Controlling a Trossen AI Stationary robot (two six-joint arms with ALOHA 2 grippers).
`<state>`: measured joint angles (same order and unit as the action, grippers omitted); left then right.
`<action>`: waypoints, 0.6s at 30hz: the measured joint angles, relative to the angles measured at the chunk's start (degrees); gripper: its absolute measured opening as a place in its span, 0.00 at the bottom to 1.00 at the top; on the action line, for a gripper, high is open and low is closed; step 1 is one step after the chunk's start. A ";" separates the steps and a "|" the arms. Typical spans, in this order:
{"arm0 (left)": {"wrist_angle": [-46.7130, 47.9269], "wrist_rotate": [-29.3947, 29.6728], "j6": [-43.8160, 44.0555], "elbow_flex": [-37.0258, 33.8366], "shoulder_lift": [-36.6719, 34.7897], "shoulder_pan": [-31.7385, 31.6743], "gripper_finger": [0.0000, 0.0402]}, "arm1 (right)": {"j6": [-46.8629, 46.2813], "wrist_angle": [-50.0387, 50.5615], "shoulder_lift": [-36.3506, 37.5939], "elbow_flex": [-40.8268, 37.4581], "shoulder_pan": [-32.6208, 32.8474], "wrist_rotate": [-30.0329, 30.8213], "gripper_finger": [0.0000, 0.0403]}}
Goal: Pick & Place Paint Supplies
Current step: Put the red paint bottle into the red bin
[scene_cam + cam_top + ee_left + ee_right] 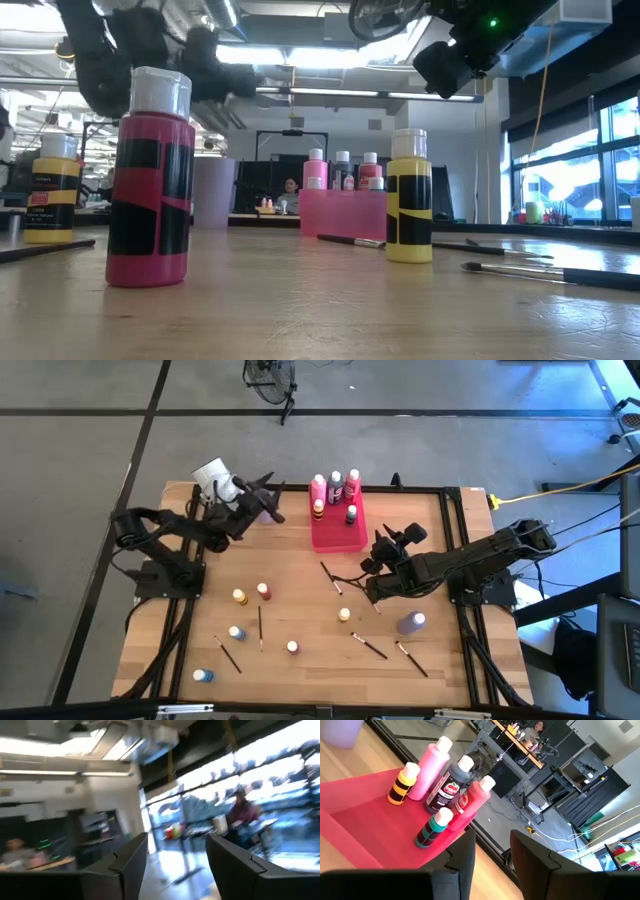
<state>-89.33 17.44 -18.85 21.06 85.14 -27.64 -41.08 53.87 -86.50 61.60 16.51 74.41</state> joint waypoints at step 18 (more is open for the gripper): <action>61.13 -41.03 21.42 0.00 -30.61 3.09 0.51 | 0.00 0.94 -0.02 0.00 0.02 -1.62 0.32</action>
<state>-28.20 -23.60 2.57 21.06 54.53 -24.54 -41.08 54.81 -86.52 61.60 16.53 72.79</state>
